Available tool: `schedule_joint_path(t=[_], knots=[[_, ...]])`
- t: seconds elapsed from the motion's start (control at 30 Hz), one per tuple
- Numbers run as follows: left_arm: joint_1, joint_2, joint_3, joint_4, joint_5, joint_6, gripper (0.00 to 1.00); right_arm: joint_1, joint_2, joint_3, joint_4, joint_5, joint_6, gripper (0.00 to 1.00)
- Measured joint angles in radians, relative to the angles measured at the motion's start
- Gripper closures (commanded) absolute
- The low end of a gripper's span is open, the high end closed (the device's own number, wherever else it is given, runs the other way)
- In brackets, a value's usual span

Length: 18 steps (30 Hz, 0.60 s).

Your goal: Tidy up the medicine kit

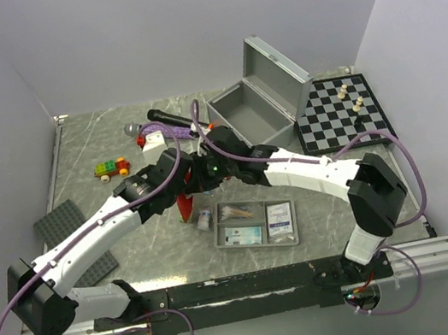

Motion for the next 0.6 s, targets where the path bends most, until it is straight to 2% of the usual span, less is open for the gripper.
schedule_joint_path(t=[0.03, 0.13, 0.2, 0.27, 0.4, 0.6], knots=[[0.0, 0.0, 0.0, 0.001, 0.001, -0.001, 0.99, -0.002, 0.01, 0.011, -0.003, 0.002, 0.006, 0.86], [0.0, -0.003, 0.0, 0.003, 0.001, -0.007, 0.99, -0.005, 0.035, 0.039, -0.013, 0.003, 0.023, 0.53], [0.0, -0.004, 0.0, 0.006, 0.003, -0.013, 0.99, -0.005, 0.044, 0.054, -0.021, 0.007, 0.026, 0.4], [0.001, -0.009, -0.001, 0.004, 0.0, -0.014, 0.99, -0.005, 0.045, 0.062, -0.031, 0.022, 0.021, 0.34], [0.006, -0.025, -0.006, 0.007, -0.003, -0.016, 0.99, -0.005, 0.037, 0.058, -0.036, 0.053, 0.019, 0.29], [0.021, -0.042, -0.029, 0.015, 0.004, -0.015, 0.99, -0.013, -0.062, 0.016, -0.034, 0.073, 0.016, 0.3]])
